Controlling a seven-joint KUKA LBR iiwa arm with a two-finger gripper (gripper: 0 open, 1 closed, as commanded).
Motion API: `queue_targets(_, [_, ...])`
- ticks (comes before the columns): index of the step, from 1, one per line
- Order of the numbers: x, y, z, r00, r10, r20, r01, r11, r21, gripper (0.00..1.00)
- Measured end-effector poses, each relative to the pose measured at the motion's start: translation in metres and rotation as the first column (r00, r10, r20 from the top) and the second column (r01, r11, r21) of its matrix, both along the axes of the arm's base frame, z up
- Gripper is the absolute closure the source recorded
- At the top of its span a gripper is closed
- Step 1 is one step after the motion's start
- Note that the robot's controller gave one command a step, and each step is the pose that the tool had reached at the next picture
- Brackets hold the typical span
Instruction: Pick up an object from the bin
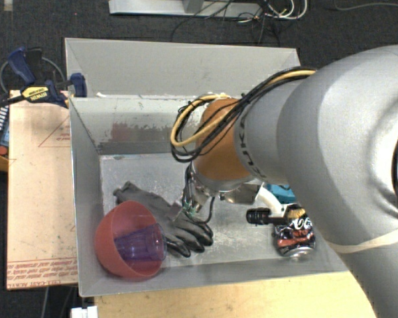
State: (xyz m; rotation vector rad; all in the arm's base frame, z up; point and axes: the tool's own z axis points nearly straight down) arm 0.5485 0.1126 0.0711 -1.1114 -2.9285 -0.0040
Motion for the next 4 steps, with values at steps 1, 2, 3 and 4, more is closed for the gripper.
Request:
queue_targets(1, [0.0, 0.0, 0.003, 1.0, 0.002, 0.0, -0.002, 1.0, 0.0, 1.0])
queue_targets(2, [-0.003, -0.001, 0.02, 1.0, 0.002, -0.012, -0.002, 1.0, -0.002, 1.0])
queue_targets(3, [-0.002, 0.0, 0.051, 1.0, 0.003, -0.008, -0.003, 1.0, -0.002, 1.0])
queue_targets(4, [-0.001, 0.0, 0.07, 1.0, 0.004, -0.002, -0.004, 1.0, 0.0, 1.0])
